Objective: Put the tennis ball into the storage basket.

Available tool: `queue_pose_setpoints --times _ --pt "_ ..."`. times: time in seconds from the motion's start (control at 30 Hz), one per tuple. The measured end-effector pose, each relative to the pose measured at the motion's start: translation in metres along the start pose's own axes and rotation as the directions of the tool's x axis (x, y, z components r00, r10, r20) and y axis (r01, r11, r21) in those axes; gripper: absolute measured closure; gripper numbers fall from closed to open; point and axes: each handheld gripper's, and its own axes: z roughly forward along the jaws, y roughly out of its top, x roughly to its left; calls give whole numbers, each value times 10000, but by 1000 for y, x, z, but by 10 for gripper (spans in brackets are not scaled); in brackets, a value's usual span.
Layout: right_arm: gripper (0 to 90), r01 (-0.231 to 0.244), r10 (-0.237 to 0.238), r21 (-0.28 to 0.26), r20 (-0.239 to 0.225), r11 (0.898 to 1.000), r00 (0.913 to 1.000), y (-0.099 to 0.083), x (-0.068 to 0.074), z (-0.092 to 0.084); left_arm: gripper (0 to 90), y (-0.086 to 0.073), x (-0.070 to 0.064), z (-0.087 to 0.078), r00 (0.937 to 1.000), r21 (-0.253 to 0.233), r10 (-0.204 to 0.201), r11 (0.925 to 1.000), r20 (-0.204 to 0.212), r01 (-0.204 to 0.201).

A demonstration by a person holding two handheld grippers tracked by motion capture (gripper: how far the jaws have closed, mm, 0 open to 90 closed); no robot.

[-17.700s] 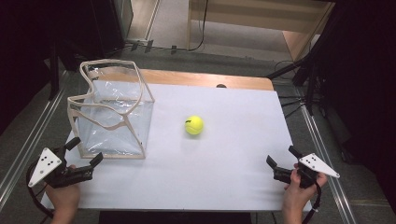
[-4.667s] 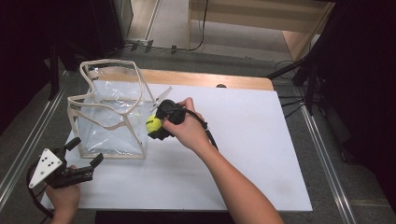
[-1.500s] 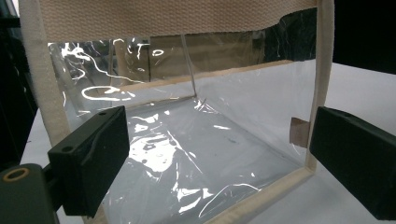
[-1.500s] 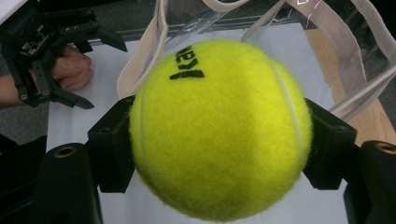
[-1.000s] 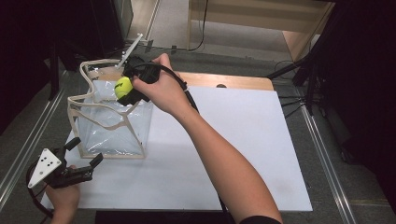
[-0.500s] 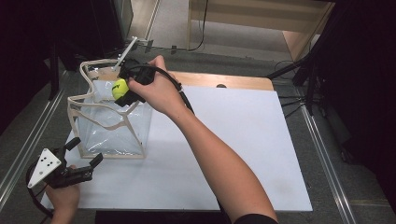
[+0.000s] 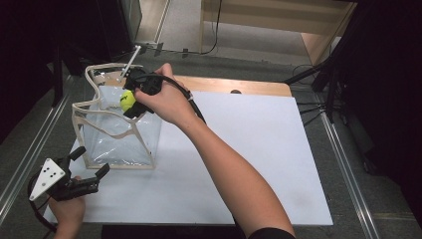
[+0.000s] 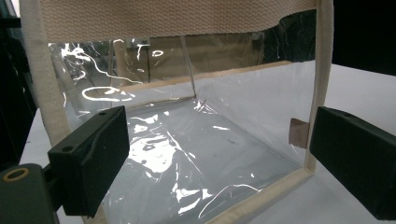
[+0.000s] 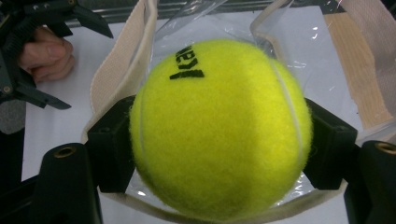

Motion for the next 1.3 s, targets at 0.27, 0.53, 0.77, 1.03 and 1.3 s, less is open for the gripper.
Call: queue_pose_setpoints --times 0.27,0.53,0.77,1.03,1.3 --pt "232 40 -17 715 -325 9974 9995 -1 0 9 54 0 0 0 10000 9 -17 10000 -14 17" --pt "221 139 -102 1126 -336 9935 9994 4 2 10 53 0 0 0 10000 -6 -36 10000 -18 36" --pt "141 85 -74 798 -147 9968 9999 7 5 5 53 0 1 0 10000 -34 -35 10000 2 35" --pt "98 -59 58 277 38 9996 10000 5 6 -7 54 0 0 0 10000 -4 -45 10000 -15 45" --pt "92 -194 196 -176 89 9997 9998 -3 7 -22 54 0 0 0 10000 -10 -61 10000 -12 61"
